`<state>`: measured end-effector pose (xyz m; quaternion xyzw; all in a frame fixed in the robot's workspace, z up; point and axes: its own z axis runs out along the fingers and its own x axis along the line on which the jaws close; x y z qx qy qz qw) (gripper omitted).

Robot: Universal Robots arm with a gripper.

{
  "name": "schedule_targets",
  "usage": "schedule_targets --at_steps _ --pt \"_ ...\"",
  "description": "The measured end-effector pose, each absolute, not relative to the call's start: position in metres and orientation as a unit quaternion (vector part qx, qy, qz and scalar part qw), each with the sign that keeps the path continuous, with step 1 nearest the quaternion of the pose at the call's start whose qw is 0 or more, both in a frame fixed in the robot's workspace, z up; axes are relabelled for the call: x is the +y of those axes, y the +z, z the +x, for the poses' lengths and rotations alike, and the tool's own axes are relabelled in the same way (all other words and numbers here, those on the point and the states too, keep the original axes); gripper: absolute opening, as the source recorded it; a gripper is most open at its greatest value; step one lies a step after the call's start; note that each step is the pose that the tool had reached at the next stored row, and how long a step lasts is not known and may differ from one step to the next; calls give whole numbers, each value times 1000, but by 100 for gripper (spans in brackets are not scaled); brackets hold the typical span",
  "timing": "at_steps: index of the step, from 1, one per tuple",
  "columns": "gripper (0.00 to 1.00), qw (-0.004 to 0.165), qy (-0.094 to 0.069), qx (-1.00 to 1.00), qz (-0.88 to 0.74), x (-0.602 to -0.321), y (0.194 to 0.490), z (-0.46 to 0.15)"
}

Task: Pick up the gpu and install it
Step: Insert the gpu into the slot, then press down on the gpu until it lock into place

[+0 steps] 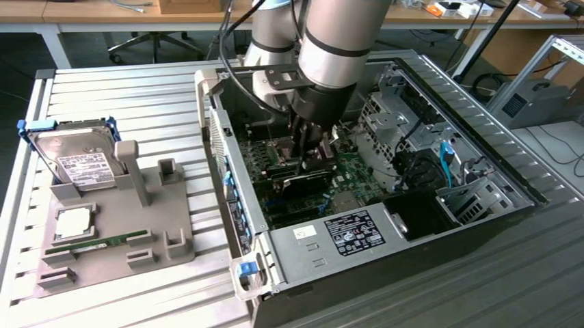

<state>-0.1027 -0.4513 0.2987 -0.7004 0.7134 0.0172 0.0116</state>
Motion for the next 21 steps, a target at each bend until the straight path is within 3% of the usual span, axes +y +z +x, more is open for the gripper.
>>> schedule_targets --at_steps 6,20,21 --pt "41 12 17 713 -700 -446 315 -103" --pt "41 12 17 713 -700 -446 315 -103" --pt "15 12 17 713 -700 -446 315 -103"
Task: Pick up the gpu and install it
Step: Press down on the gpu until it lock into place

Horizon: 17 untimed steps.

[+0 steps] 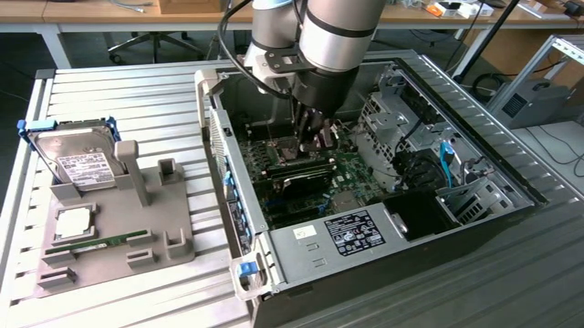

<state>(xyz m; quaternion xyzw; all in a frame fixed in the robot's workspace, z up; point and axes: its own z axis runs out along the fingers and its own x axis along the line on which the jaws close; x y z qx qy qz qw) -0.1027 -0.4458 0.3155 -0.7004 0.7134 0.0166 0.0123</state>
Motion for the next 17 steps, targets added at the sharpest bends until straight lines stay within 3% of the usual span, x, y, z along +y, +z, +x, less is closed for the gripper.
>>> schedule_targets --at_steps 1,17 --pt "11 12 17 713 -700 -446 315 -103" --pt "11 12 16 713 -700 -447 290 -117"
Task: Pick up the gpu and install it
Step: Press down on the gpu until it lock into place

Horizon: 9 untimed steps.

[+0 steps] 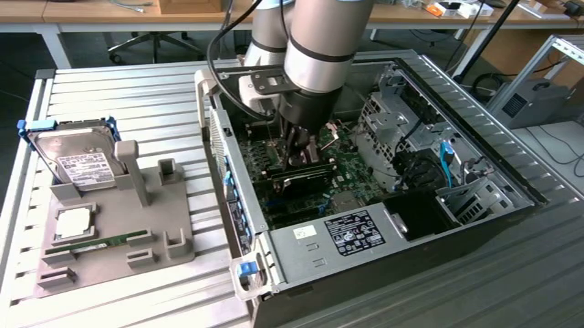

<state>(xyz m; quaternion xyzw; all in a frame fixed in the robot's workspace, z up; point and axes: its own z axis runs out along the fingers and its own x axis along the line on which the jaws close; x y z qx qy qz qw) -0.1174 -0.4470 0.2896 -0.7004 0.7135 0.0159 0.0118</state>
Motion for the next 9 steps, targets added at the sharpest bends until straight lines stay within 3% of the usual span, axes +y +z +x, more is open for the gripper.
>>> schedule_targets --at_steps 9 --pt "11 10 17 713 -700 -449 283 -114"
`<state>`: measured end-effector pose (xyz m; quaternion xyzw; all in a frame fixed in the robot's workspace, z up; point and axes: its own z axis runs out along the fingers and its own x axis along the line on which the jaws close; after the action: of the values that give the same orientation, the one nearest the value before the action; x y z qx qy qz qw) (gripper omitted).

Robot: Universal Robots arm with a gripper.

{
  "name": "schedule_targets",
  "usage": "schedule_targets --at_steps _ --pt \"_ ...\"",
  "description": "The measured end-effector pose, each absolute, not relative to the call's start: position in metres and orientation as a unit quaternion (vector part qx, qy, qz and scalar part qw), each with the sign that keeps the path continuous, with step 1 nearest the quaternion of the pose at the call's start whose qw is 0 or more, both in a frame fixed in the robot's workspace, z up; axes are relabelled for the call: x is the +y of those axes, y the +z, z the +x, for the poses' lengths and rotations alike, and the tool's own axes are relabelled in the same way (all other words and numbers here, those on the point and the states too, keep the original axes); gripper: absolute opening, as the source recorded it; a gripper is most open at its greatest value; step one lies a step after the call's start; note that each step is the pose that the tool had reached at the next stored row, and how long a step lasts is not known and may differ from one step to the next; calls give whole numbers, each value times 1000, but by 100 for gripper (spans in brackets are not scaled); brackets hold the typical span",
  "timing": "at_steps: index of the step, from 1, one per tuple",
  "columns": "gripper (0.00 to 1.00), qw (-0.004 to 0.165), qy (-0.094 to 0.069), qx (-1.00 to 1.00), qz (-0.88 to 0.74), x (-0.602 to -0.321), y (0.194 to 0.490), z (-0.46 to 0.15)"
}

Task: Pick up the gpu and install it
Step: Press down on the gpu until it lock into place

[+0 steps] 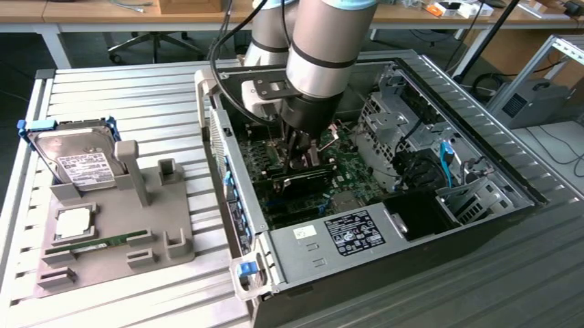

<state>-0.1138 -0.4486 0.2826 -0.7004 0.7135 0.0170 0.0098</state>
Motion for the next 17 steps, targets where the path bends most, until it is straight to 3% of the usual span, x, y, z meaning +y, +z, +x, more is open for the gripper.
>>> schedule_targets --at_steps 17 --pt "11 10 17 713 -700 -453 282 -109"
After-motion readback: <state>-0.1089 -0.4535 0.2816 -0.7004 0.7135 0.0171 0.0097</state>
